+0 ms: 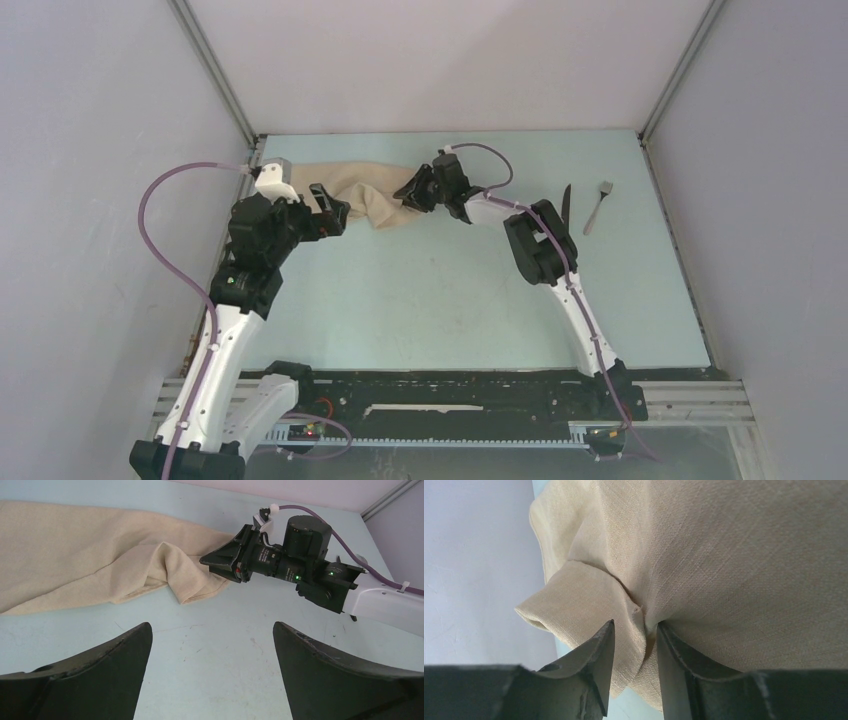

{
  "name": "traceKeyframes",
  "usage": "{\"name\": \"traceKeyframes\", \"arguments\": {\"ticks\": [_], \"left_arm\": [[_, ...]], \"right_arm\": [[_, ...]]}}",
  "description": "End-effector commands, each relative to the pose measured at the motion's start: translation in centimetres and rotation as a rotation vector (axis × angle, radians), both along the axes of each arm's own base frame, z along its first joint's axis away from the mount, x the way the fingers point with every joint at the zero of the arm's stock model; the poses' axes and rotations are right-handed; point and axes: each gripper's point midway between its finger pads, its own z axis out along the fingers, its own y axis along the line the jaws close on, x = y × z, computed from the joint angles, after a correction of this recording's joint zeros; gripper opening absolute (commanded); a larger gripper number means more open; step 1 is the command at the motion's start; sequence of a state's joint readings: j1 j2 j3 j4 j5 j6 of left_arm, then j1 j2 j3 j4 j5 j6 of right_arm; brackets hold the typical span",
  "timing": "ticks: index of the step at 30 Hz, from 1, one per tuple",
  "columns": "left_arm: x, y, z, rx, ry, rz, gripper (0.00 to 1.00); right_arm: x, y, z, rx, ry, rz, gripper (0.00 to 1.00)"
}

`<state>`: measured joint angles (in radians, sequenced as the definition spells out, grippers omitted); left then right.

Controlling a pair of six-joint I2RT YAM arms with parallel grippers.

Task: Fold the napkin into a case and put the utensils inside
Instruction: Move the crumpled napkin to the center of the board.

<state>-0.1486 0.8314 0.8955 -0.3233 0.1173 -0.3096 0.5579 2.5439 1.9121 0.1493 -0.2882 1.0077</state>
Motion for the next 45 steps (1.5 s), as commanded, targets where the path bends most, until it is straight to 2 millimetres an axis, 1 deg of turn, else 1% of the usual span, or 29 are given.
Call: {"name": "traceKeyframes", "arguments": {"ticks": [1,2,4,5,6,8,10,11,12,13,14,16,17,19,21,22,25,27,29,31,33,34,35,39,40,42,43,44,45], "left_arm": [[0.1,-0.4,1.7,-0.007,-0.047,-0.021,0.99],[0.2,-0.4,1.6,-0.009,-0.044,-0.018,0.99],[0.2,-0.4,1.4,-0.013,-0.042,-0.013,0.99],[0.3,-0.4,1.3,-0.019,-0.039,-0.01,0.99],[0.4,-0.3,1.2,-0.024,-0.036,0.0,1.0],[0.6,0.2,0.7,-0.032,-0.02,0.038,1.0],[0.6,1.1,-0.1,-0.047,0.012,0.104,1.0],[0.6,1.7,-0.6,-0.073,0.045,0.158,1.0],[0.5,2.5,-1.1,-0.084,0.073,0.216,1.0],[0.3,3.2,-1.7,-0.095,0.106,0.276,1.0],[0.0,4.1,-2.4,-0.108,0.145,0.343,1.0],[-0.8,5.7,-4.3,-0.15,0.223,0.474,1.0],[-1.2,6.2,-5.4,-0.187,0.265,0.529,1.0],[-1.9,6.9,-7.9,-0.265,0.344,0.606,1.0],[-2.6,7.8,-10.3,-0.342,0.425,0.679,1.0],[-2.9,7.9,-11.3,-0.371,0.464,0.688,1.0],[-3.0,7.6,-13.1,-0.395,0.515,0.665,1.0],[-2.9,6.7,-14.2,-0.403,0.559,0.622,1.0],[-3.2,5.9,-16.0,-0.41,0.628,0.598,1.0],[-3.7,5.5,-17.7,-0.4,0.69,0.618,0.95],[-4.0,5.6,-19.0,-0.38,0.738,0.65,0.92],[-3.8,5.1,-19.4,-0.357,0.754,0.639,0.9],[-3.5,4.9,-19.6,-0.333,0.76,0.645,0.9],[-1.7,5.5,-20.9,-0.266,0.813,0.707,0.88],[-1.1,5.2,-20.9,-0.283,0.826,0.715,0.86],[0.4,3.7,-21.2,-0.349,0.859,0.669,0.76],[1.2,2.9,-21.4,-0.384,0.869,0.646,0.73],[1.7,2.6,-21.7,-0.402,0.886,0.643,0.73],[1.9,2.4,-22.0,-0.408,0.898,0.645,0.75]], "right_arm": [[0.0,2.1,2.0,0.042,-0.073,0.066,0.4],[0.0,2.3,2.9,0.05,-0.095,0.084,0.34],[-0.1,2.6,4.7,0.052,-0.122,0.115,0.11],[-0.3,2.5,5.5,0.049,-0.129,0.125,0.05],[-0.6,2.3,6.7,0.043,-0.141,0.133,0.03],[-1.5,1.5,8.6,0.017,-0.156,0.138,0.02],[-3.3,0.3,10.7,-0.011,-0.18,0.176,0.01],[-4.7,-0.6,11.1,-0.031,-0.175,0.199,0.01],[-5.9,-1.4,12.1,-0.046,-0.189,0.223,0.01],[-7.5,-2.4,12.5,-0.076,-0.183,0.257,0.0],[-9.0,-3.3,13.2,-0.11,-0.196,0.296,0.0],[-12.5,-5.4,13.4,-0.187,-0.212,0.379,0.0],[-14.4,-6.7,14.5,-0.209,-0.242,0.411,0.0],[-17.8,-9.3,14.4,-0.278,-0.252,0.459,0.0],[-20.5,-11.9,14.1,-0.361,-0.27,0.478,0.0],[-21.8,-13.1,13.7,-0.4,-0.281,0.493,0.0],[-24.8,-15.6,11.9,-0.489,-0.271,0.518,0.0],[-26.6,-16.5,10.5,-0.498,-0.231,0.54,0.0],[-29.0,-16.6,9.0,-0.468,-0.189,0.595,0.0],[-30.8,-16.3,8.4,-0.447,-0.181,0.629,0.0],[-32.5,-15.9,8.1,-0.431,-0.178,0.66,0.0],[-33.1,-15.8,8.0,-0.432,-0.173,0.667,0.0],[-33.4,-16.0,7.7,-0.44,-0.163,0.663,0.0],[-32.8,-17.5,5.9,-0.516,-0.122,0.582,0.0],[-32.7,-17.8,5.5,-0.537,-0.109,0.573,0.0],[-32.8,-18.1,4.7,-0.558,-0.081,0.575,0.01],[-33.0,-18.0,4.3,-0.559,-0.071,0.586,0.08],[-33.5,-17.7,4.1,-0.546,-0.057,0.608,0.16],[-34.2,-17.2,4.1,-0.518,-0.049,0.644,0.21]]}}
